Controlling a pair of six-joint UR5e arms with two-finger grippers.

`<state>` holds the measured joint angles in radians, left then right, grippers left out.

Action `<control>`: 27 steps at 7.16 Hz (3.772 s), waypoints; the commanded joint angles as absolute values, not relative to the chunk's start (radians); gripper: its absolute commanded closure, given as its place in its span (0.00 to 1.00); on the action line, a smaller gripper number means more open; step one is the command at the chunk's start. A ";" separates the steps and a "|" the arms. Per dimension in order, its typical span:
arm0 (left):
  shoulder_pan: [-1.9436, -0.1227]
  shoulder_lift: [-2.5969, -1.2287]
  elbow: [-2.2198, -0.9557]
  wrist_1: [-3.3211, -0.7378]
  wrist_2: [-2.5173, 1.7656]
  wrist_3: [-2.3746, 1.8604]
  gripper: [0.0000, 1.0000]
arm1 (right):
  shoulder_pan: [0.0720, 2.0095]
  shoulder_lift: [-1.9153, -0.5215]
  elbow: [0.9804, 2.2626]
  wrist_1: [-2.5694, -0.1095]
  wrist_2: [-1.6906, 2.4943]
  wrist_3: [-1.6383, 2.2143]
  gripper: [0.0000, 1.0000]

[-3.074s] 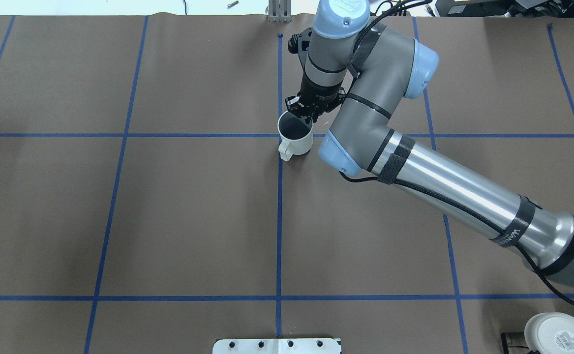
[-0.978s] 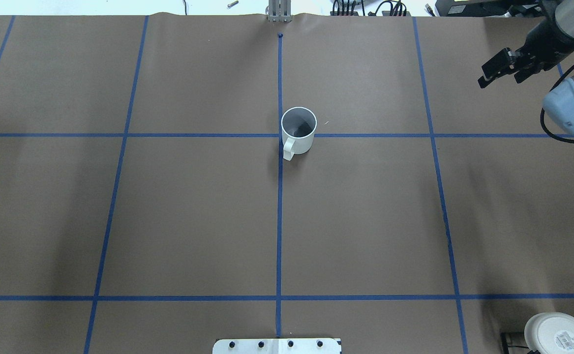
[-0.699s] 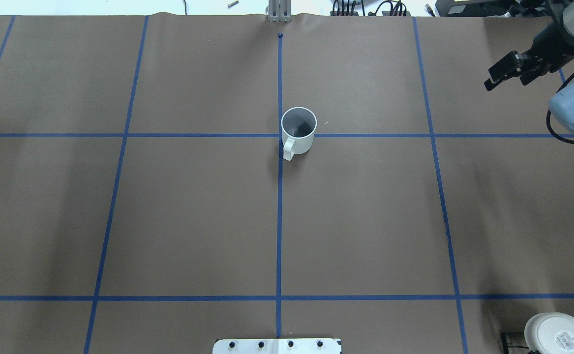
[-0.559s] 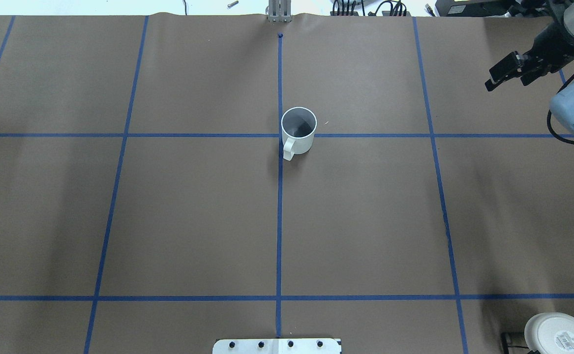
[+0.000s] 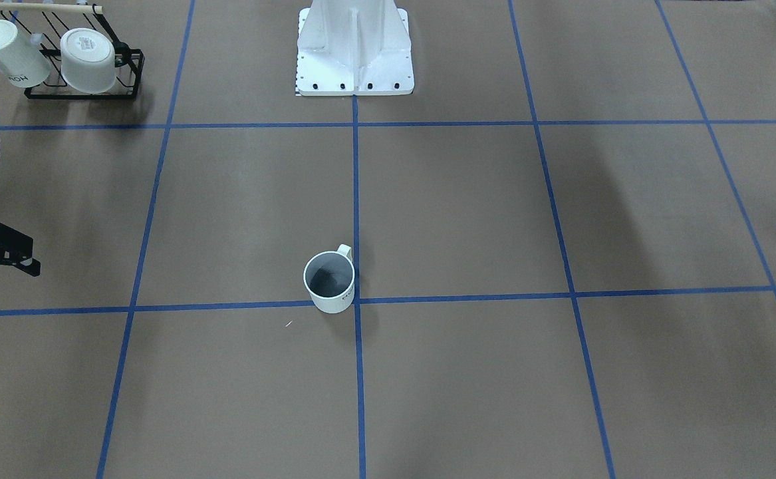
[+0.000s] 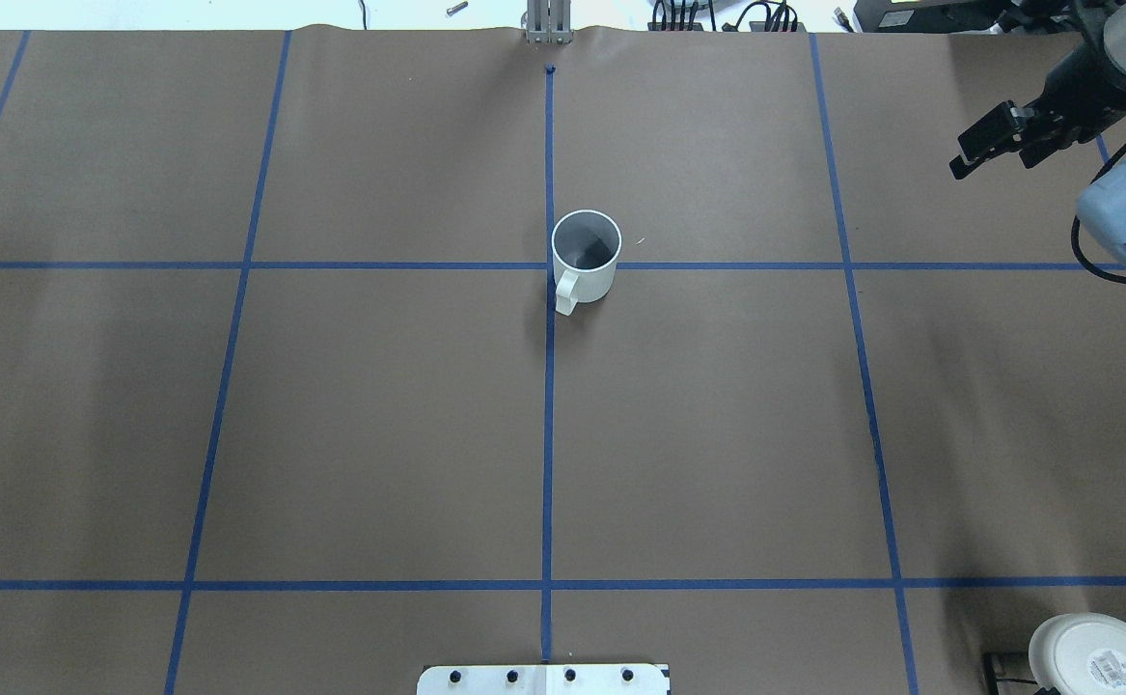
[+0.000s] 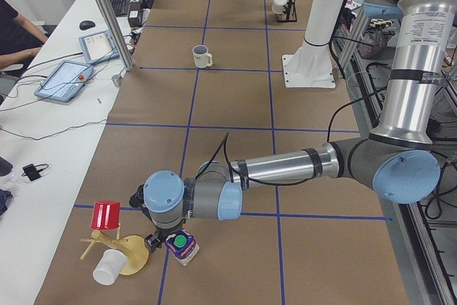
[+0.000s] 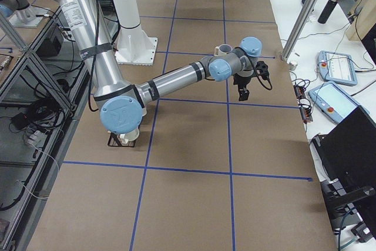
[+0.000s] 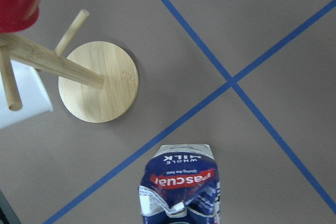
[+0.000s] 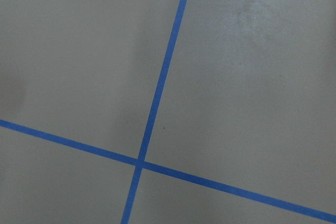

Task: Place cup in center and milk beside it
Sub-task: 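Grasp the blue milk carton with the left gripper and lift it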

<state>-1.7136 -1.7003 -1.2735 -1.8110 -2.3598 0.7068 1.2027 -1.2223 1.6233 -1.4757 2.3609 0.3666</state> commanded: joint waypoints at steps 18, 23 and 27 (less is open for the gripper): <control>-1.637 -1.703 -1.200 -1.828 -2.359 0.617 0.71 | 1.183 -1.220 1.626 -1.476 2.347 0.379 0.01; -1.638 -1.753 -1.432 -1.668 -2.359 0.472 1.00 | 1.183 -1.221 1.624 -1.476 2.352 0.377 0.01; -1.522 -1.753 -1.616 -1.664 -2.365 0.021 1.00 | 1.184 -1.223 1.629 -1.474 2.352 0.377 0.01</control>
